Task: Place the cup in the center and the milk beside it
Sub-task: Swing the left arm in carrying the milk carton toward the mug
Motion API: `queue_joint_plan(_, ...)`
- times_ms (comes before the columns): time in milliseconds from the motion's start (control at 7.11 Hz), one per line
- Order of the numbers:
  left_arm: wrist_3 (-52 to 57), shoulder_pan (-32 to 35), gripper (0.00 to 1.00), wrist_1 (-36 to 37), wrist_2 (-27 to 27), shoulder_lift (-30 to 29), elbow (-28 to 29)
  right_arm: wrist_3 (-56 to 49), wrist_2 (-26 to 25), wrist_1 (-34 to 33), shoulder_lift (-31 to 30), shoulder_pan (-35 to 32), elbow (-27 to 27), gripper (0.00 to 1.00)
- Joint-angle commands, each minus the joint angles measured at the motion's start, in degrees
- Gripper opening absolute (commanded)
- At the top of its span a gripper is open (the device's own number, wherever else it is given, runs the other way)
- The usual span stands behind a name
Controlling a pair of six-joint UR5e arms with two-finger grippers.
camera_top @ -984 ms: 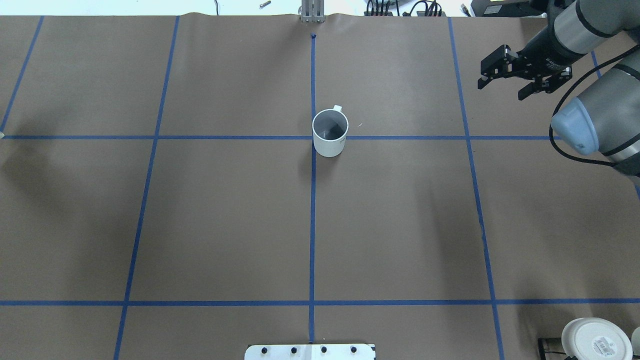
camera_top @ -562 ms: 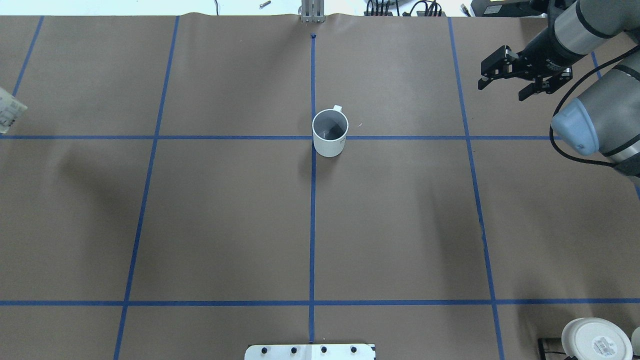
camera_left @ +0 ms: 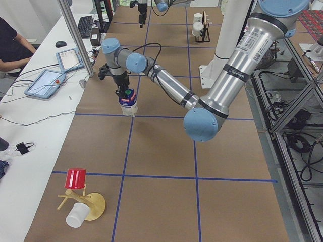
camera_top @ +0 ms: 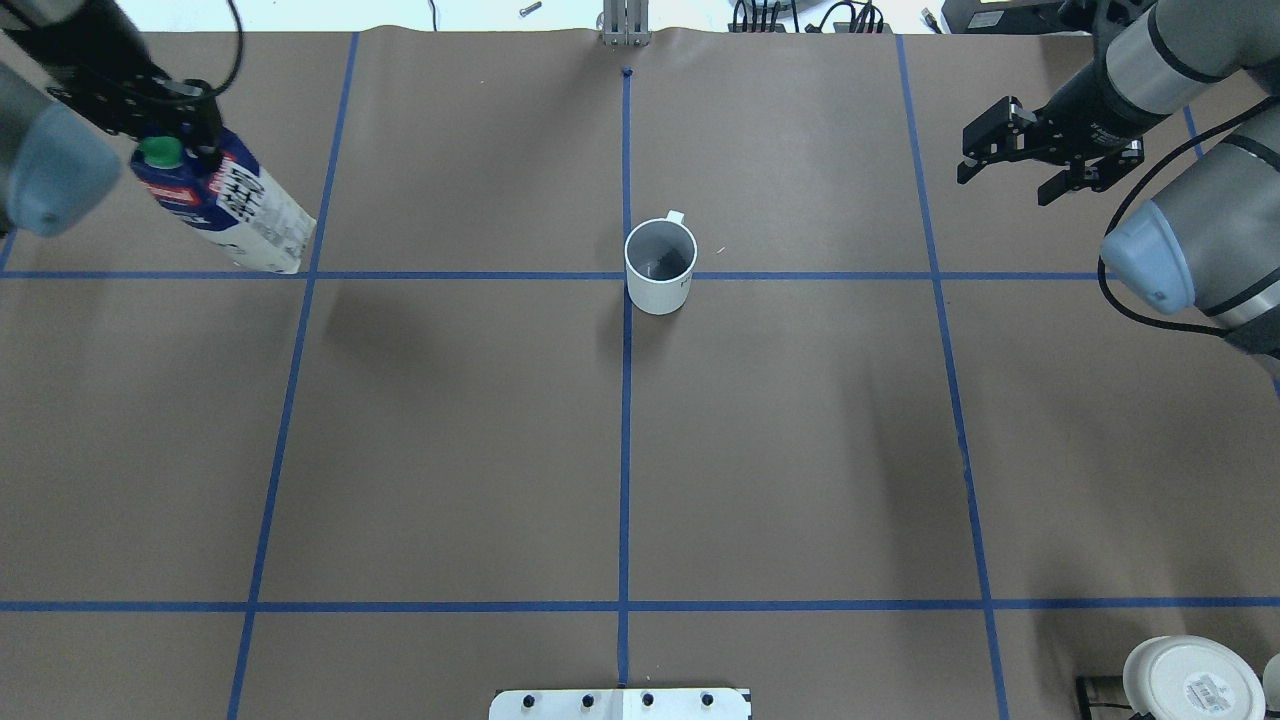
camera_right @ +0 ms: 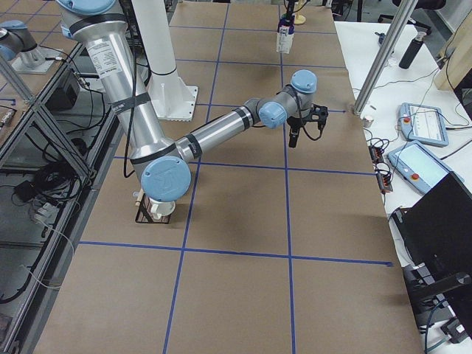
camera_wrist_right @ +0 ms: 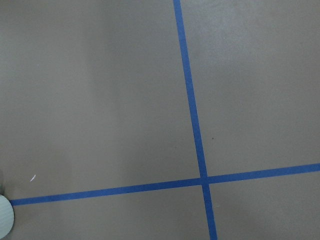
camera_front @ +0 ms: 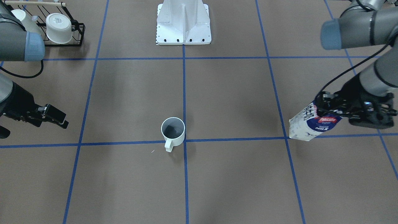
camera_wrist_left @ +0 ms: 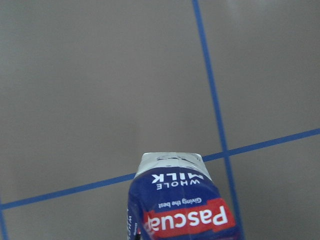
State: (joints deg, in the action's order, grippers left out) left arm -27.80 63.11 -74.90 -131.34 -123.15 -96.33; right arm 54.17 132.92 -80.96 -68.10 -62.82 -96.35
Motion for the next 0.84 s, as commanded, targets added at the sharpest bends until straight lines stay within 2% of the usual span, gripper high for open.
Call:
queue_joint_plan(0,-14.3,-6.3,0.0,-0.2,2.6,-11.8,5.5,-0.1,0.1,0.0,0.0,0.0,0.0,1.0)
queue_joint_plan(422,-25.3,-12.1,0.0,-5.2,2.6,-19.7,12.4,0.0,0.5,0.0,0.0,-0.1,-0.5,1.0)
queue_joint_plan(703,-31.1,-16.1,0.0,-11.3,4.8,-21.8,16.7,0.0,0.6,0.0,0.0,-0.1,-0.7,1.0)
